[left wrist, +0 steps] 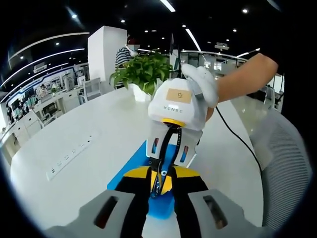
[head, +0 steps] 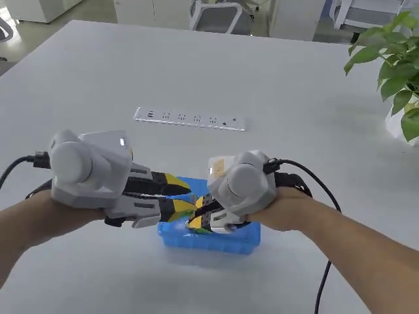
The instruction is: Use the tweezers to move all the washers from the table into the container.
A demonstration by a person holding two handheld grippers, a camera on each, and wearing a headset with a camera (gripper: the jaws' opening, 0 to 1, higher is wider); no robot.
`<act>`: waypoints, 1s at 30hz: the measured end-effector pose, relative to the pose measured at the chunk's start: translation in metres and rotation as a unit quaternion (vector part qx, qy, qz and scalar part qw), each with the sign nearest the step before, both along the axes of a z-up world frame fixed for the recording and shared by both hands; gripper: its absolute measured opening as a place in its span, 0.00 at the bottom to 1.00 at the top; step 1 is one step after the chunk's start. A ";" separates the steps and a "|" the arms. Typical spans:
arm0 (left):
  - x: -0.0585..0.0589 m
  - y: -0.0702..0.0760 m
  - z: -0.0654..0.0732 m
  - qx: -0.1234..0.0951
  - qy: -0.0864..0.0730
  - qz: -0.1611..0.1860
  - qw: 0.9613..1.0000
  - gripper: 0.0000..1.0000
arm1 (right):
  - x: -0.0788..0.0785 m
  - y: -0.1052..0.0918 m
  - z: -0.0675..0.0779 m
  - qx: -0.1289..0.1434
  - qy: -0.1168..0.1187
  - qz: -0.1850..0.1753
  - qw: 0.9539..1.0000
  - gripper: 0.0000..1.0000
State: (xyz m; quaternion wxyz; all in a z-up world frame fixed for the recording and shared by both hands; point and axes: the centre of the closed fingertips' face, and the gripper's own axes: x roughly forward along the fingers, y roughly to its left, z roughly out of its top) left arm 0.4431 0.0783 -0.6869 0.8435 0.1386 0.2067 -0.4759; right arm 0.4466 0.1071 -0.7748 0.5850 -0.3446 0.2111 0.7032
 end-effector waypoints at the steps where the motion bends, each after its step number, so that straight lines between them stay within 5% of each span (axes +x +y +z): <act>1: 0.000 -0.001 -0.001 0.001 0.000 -0.004 1.000 0.19 | 0.000 0.000 0.000 0.000 -0.001 0.000 1.000 0.09; 15: 0.005 -0.002 -0.005 0.012 -0.001 -0.025 1.000 0.07 | 0.000 -0.001 0.000 -0.003 -0.003 0.007 1.000 0.09; 30: 0.008 0.001 -0.004 0.031 -0.012 -0.040 0.999 0.05 | 0.000 -0.002 0.000 -0.010 -0.007 0.010 1.000 0.12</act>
